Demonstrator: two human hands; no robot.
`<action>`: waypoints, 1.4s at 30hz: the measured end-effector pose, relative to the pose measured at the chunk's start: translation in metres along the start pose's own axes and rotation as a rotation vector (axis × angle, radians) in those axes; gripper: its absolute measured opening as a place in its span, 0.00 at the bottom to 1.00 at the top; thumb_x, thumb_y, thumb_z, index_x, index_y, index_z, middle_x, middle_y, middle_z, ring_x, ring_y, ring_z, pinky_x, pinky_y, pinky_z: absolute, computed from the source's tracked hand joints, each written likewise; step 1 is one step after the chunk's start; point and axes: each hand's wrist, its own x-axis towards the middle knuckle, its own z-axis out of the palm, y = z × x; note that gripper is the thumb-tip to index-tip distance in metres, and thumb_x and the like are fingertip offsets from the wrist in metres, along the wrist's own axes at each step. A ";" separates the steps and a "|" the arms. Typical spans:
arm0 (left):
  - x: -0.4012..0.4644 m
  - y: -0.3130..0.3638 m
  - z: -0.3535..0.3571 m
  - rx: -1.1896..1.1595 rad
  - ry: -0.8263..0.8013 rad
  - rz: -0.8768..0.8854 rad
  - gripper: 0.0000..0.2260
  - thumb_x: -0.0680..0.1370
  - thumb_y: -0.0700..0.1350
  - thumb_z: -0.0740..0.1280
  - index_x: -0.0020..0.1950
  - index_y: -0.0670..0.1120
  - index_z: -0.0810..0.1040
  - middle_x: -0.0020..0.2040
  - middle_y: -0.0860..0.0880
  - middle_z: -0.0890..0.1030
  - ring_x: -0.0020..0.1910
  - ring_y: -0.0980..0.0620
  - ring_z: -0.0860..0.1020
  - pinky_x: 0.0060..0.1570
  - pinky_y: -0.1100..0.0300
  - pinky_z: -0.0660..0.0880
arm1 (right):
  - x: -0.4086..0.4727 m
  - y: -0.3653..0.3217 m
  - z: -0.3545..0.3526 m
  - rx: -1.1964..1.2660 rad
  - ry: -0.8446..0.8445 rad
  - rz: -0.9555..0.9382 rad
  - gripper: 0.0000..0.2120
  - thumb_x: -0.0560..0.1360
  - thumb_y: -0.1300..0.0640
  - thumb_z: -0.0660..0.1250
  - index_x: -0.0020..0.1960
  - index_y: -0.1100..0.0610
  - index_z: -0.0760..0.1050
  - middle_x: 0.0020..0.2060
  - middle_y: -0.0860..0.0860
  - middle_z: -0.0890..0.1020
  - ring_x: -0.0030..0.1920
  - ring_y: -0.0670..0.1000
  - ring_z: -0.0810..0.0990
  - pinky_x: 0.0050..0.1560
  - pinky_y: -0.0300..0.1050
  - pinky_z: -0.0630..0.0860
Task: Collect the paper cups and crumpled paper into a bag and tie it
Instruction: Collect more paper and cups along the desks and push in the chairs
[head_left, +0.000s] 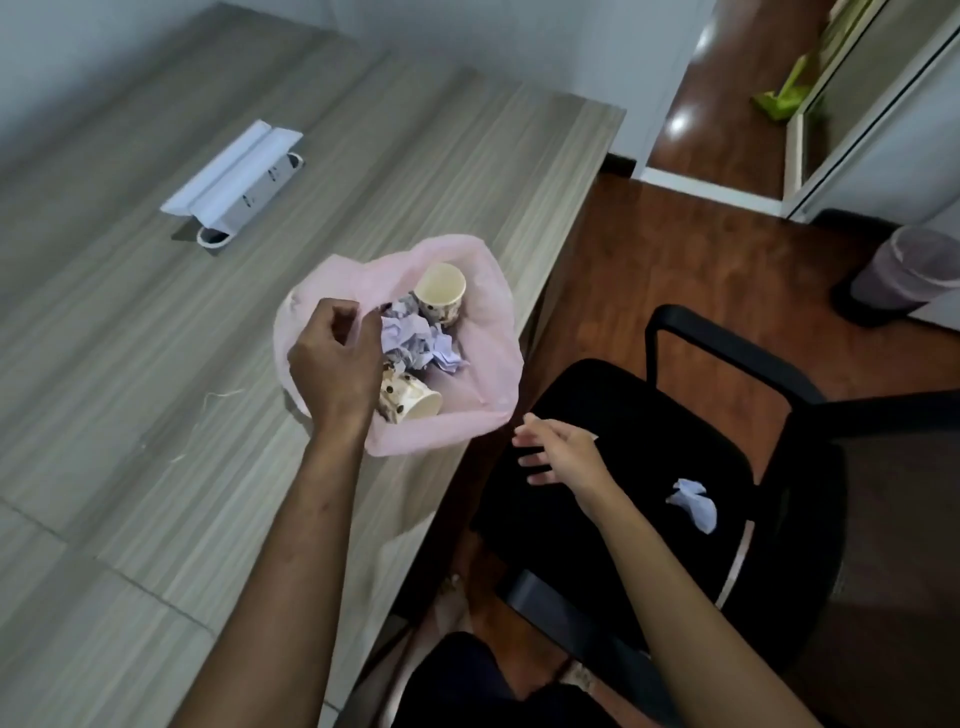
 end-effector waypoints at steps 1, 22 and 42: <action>-0.005 -0.001 0.002 0.002 0.012 -0.006 0.05 0.74 0.47 0.68 0.43 0.46 0.80 0.37 0.53 0.80 0.36 0.56 0.75 0.38 0.72 0.68 | 0.003 0.013 -0.005 -0.023 0.046 0.011 0.15 0.79 0.45 0.63 0.50 0.56 0.81 0.46 0.50 0.85 0.42 0.50 0.82 0.44 0.49 0.81; -0.011 -0.027 0.006 0.022 0.122 0.096 0.03 0.75 0.45 0.68 0.42 0.47 0.77 0.33 0.58 0.76 0.33 0.62 0.74 0.39 0.67 0.70 | 0.109 0.245 -0.065 -0.497 0.403 0.256 0.14 0.74 0.63 0.70 0.59 0.57 0.77 0.60 0.65 0.73 0.44 0.58 0.76 0.51 0.48 0.78; 0.025 -0.010 -0.015 -0.028 0.074 0.094 0.04 0.74 0.44 0.67 0.43 0.44 0.77 0.34 0.57 0.76 0.33 0.64 0.73 0.39 0.65 0.71 | -0.016 -0.112 0.073 -0.392 -0.247 -0.695 0.09 0.78 0.51 0.67 0.56 0.49 0.83 0.51 0.36 0.82 0.55 0.38 0.78 0.58 0.37 0.74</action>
